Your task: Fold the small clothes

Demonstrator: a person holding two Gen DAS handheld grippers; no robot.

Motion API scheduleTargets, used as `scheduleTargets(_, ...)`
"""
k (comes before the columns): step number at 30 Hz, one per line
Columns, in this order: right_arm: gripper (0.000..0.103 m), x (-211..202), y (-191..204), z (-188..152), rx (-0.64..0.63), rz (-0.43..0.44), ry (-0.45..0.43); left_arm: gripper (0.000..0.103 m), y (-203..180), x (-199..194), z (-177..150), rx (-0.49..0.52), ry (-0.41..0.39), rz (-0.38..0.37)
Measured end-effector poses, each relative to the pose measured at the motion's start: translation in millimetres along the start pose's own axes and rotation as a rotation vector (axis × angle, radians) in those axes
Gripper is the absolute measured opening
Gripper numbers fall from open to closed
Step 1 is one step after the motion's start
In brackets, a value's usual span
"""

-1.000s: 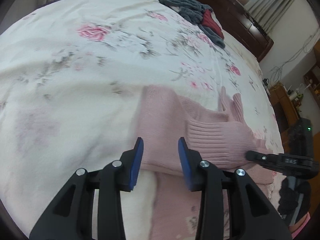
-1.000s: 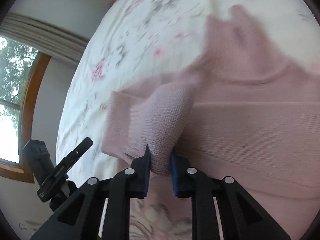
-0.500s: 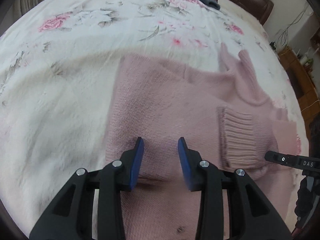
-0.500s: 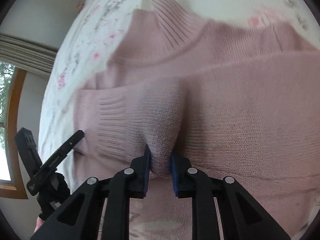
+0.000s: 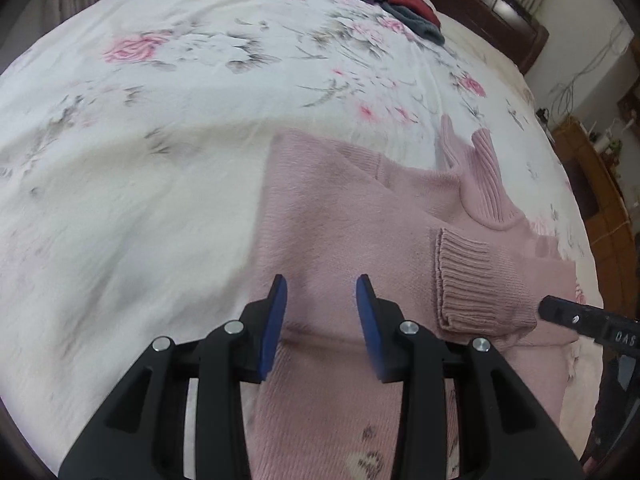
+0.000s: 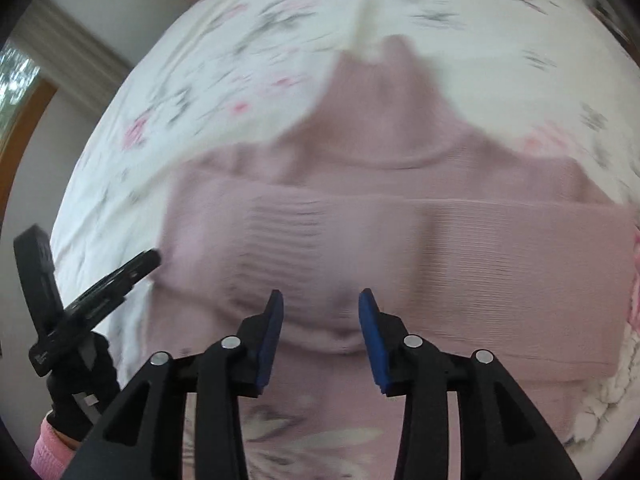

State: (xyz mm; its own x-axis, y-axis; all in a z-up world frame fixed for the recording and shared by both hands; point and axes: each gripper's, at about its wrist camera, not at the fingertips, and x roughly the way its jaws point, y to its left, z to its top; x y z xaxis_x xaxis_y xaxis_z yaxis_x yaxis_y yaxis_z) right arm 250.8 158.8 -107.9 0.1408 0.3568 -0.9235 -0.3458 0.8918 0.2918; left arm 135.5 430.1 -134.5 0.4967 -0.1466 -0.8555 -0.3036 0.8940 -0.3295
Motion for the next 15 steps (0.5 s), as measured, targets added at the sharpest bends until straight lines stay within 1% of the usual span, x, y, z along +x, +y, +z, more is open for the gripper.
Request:
scheduleTargets(3, 0.043, 23.7, 27.5, 3.2, -0.028, 0.005, 0.048, 0.036, 0.9, -2.6, -0.6, 0.016, 0.005, 0.016)
scheduleTargets(4, 0.046, 30.9, 33.5, 4.1, -0.030, 0.007, 0.061, 0.036, 0.1, -1.6, -0.6, 0.026, 0.008, 0.023)
scheduleTargets(6, 0.055, 46.8, 44.8, 5.8, -0.033, 0.007, 0.086, 0.037, -0.4, 2.3, 0.0, 0.038, 0.017, 0.028)
scheduleTargets(7, 0.064, 55.5, 49.5, 5.9, -0.033, -0.018, 0.098, 0.037, -0.8, 5.4, 0.0, 0.044, 0.023, 0.034)
scheduleTargets(8, 0.066, 60.6, 51.7, 5.6, -0.034, -0.043, 0.100, 0.037, -1.1, 10.0, -0.1, 0.051, 0.029, 0.043)
scheduleTargets(10, 0.065, 72.9, 54.5, 5.6, -0.039, -0.091, 0.111, 0.037, 0.3, 16.2, 0.1, 0.052, 0.038, 0.050)
scheduleTargets(12, 0.049, 80.3, 56.3, 5.5, -0.058, -0.142, 0.117, 0.037, 3.2, 23.4, -1.1, 0.042, 0.048, 0.053)
scheduleTargets(13, 0.044, 82.2, 56.8, 5.7, -0.078, -0.175, 0.112, 0.037, 3.7, 25.7, -1.9, 0.043, 0.049, 0.056)
scheduleTargets(14, 0.032, 81.6, 56.0, 5.9, -0.083, -0.171, 0.109, 0.037, 3.3, 26.6, -2.6, 0.048, 0.048, 0.061)
scheduleTargets(15, 0.020, 79.4, 53.6, 5.7, -0.084, -0.185, 0.105, 0.037, 2.1, 27.0, -3.2, 0.055, 0.046, 0.068)
